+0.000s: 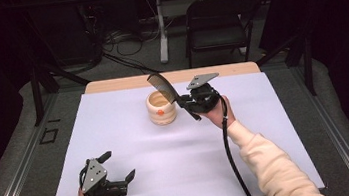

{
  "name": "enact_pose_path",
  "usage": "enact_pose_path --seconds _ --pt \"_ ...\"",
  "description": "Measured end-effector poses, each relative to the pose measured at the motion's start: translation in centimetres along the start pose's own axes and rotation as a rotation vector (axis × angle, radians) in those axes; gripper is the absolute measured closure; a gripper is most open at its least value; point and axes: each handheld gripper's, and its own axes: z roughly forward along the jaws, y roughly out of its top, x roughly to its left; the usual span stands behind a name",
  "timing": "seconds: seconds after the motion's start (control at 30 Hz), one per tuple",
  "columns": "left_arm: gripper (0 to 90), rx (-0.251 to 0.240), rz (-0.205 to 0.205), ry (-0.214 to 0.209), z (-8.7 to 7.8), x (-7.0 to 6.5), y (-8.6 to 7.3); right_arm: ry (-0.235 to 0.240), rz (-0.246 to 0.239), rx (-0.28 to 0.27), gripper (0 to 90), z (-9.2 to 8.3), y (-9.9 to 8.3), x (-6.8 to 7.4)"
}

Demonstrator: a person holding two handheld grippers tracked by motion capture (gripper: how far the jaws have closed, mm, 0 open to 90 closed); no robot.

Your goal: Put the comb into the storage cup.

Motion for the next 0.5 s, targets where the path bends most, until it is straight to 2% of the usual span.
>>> enact_pose_path --seconds 0.5 --pt "0.2 0.0 0.002 -0.001 -0.02 0.01 0.01 -0.009 0.005 -0.021 72.0 0.31 0.9 -0.19"
